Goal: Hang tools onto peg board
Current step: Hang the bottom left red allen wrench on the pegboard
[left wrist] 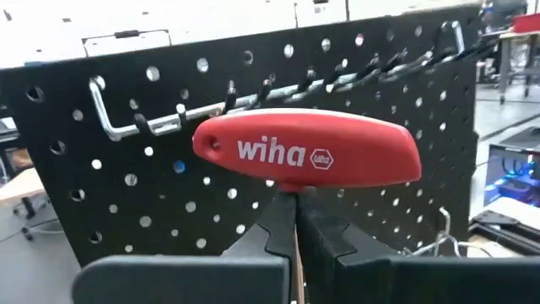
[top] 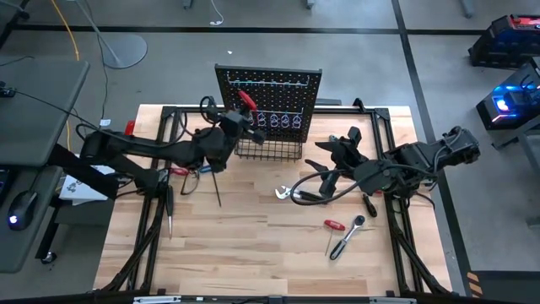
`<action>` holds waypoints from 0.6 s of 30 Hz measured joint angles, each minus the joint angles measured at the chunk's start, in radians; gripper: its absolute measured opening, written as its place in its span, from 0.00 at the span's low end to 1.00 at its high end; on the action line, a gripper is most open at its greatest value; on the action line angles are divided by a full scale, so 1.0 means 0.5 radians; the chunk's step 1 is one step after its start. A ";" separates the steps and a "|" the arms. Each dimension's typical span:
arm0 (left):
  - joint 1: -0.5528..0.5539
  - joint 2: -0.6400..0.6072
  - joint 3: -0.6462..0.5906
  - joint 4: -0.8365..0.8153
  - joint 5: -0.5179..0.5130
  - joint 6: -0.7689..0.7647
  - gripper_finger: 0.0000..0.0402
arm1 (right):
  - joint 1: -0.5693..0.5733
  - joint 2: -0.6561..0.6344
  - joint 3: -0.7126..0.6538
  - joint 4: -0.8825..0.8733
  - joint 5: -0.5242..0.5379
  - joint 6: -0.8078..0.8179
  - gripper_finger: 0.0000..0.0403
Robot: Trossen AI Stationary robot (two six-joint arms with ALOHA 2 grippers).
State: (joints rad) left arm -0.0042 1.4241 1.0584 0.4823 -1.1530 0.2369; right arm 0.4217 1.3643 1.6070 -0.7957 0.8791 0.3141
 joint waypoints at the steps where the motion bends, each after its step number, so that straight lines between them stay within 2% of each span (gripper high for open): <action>1: 0.009 0.009 0.000 0.010 -0.008 -0.020 0.00 | 0.000 0.000 0.000 -0.001 0.000 0.000 0.56; 12: 0.104 0.109 0.000 0.003 -0.099 -0.056 0.00 | 0.000 0.000 0.000 0.001 -0.001 0.001 0.56; 18: 0.125 0.156 0.000 -0.069 -0.123 -0.209 0.00 | 0.000 0.000 0.000 0.002 0.005 0.000 0.56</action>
State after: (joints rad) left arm 0.0585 1.5020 1.0584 0.4479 -1.2147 0.1322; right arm 0.4217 1.3643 1.6070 -0.7948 0.8818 0.3141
